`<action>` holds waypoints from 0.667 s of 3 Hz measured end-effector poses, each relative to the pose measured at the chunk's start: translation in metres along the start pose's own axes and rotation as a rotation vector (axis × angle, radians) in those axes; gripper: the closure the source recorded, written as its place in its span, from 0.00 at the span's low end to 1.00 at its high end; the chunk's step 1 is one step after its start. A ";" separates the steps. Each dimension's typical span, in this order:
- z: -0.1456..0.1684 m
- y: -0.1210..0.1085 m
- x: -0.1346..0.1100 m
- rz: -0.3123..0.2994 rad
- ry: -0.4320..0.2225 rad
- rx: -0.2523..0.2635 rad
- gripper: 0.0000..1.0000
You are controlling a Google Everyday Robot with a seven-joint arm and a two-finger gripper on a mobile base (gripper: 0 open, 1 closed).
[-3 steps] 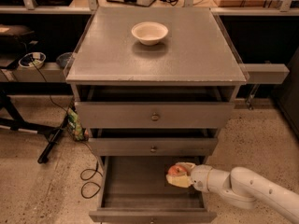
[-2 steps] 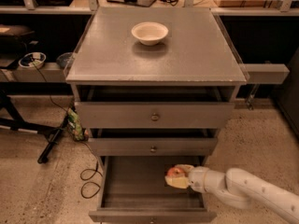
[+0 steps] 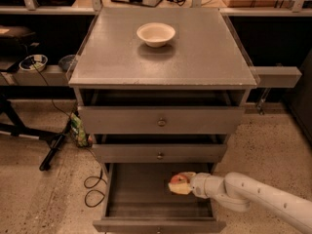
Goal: Place apple into bottom drawer
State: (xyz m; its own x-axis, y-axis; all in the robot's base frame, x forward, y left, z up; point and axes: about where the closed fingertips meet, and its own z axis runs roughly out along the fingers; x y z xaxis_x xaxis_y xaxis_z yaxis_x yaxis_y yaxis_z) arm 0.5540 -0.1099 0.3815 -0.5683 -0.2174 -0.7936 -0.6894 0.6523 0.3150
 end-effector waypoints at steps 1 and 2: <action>0.016 -0.015 0.016 0.022 0.029 0.030 1.00; 0.029 -0.030 0.034 0.048 0.062 0.049 1.00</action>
Offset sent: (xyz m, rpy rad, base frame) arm 0.0186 -0.0131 -0.0694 -0.0716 0.0828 -0.0636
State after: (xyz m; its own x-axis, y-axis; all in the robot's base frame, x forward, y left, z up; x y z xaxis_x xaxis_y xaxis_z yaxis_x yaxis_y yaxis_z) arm 0.5681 -0.1155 0.3300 -0.6278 -0.2285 -0.7441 -0.6388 0.6974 0.3249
